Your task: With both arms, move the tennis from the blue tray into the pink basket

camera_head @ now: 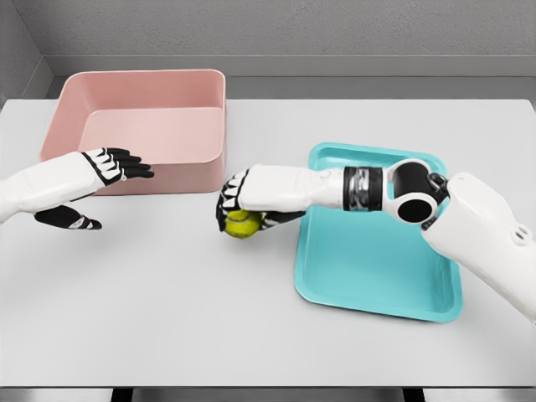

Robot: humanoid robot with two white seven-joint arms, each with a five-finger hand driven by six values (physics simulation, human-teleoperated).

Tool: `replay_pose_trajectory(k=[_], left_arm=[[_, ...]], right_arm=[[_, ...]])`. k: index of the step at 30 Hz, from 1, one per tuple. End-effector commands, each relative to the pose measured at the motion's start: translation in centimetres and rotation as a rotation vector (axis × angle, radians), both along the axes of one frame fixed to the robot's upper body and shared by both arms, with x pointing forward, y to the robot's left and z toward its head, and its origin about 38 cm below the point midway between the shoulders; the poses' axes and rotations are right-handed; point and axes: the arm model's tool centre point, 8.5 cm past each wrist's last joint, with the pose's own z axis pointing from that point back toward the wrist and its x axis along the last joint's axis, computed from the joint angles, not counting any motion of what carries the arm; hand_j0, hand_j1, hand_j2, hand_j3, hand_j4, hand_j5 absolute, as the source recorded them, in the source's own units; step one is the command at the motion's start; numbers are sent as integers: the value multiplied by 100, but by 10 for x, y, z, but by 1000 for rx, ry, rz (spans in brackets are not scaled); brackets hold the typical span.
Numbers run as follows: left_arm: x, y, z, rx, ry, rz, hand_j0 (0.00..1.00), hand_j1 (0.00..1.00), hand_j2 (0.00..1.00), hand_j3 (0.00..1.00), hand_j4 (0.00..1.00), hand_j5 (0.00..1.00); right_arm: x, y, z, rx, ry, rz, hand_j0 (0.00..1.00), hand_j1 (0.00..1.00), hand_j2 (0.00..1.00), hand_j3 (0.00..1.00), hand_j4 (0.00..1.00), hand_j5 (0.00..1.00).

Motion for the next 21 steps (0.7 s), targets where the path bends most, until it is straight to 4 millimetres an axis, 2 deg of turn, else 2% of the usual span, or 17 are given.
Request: replay_pose_trajectory(k=[1,4,9,10,11,21], left_arm=[[0,0,1,-6,1,2,100,100,100,100,100,100],[0,0,1,-6,1,2,100,100,100,100,100,100],[0,0,1,-8,1,1,100,100,100,100,100,100],[-1,-2,2,-8,-1,-5,100,100,100,100,100,100],[-1,-3,2,-9,-1,-8,100,100,100,100,100,100],[-1,-4,2,-12,0,-10,100,100,100,100,100,100]], right_arm=[[-1,5,-5,-8,7,4,56,56,56,56,56,56],[-1,5,-5,-8,7,4,57,57,57,57,57,57],[1,5,-5,-3,10,-1,68,68,68,68,68,68],[2,9,-6,5,14,-2,75,75,75,75,75,75],[2,9,-6,5,16,-3,77,77,77,77,77,77],[3,5,-8,-4,18,-12,85,85,85,85,85,85]])
